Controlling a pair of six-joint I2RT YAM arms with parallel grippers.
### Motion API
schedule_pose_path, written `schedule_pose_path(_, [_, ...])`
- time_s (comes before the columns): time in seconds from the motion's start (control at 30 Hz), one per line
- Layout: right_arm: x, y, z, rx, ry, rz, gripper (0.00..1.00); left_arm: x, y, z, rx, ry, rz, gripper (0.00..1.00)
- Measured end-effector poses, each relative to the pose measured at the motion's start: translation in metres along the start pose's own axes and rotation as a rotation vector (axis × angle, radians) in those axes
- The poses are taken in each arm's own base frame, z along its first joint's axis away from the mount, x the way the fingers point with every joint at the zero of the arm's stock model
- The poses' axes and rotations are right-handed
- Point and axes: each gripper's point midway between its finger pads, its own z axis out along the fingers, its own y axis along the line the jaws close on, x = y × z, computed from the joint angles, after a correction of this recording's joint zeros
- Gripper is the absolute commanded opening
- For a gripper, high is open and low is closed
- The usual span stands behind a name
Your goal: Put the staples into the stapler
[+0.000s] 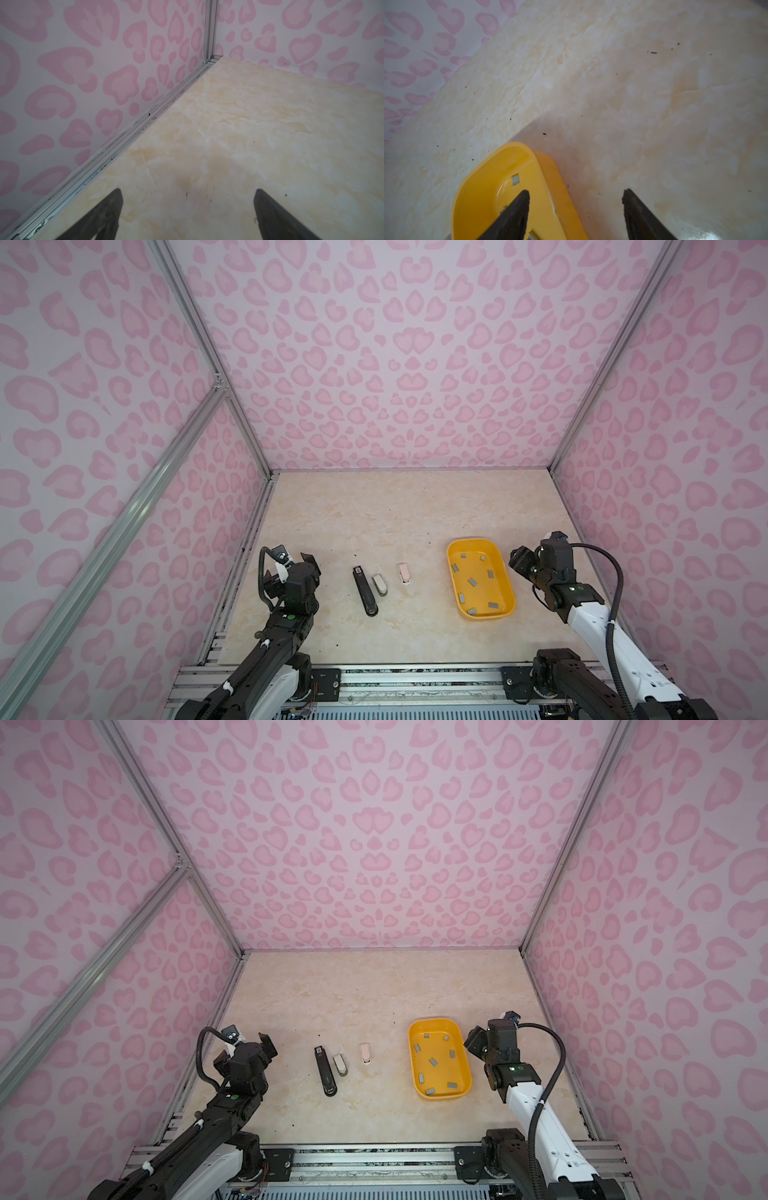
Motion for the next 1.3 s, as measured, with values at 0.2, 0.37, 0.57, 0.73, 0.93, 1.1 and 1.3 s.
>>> schedule_pose_path(0.2, [0.034, 0.001, 0.011, -0.088, 0.101, 0.078, 0.71, -0.002, -0.002, 0.011, -0.007, -0.015, -0.003, 0.96])
schedule_pose_path(0.37, [0.06, 0.014, 0.021, -0.17, 0.197, 0.117, 0.71, -0.009, -0.012, 0.026, -0.015, 0.0, 0.03, 0.94])
schedule_pose_path(0.57, [0.074, 0.046, 0.021, -0.262, 0.242, 0.073, 0.7, -0.014, -0.022, 0.037, -0.009, -0.008, 0.064, 0.94])
schedule_pose_path(0.73, [0.09, 0.073, 0.018, -0.3, 0.269, 0.006, 0.69, -0.02, -0.031, 0.048, 0.007, -0.018, 0.083, 0.94])
schedule_pose_path(0.93, [0.049, 0.075, 0.015, -0.24, 0.136, 0.006, 0.75, -0.026, -0.054, 0.058, 0.106, -0.046, 0.096, 0.95])
schedule_pose_path(1.1, [-0.031, 0.038, 0.0, -0.049, -0.195, -0.009, 0.78, -0.018, -0.058, 0.068, 0.175, -0.048, 0.071, 0.95])
schedule_pose_path(1.3, [-0.047, -0.016, 0.019, 0.193, -0.341, -0.182, 0.84, -0.011, -0.071, 0.07, 0.293, -0.043, 0.075, 0.95])
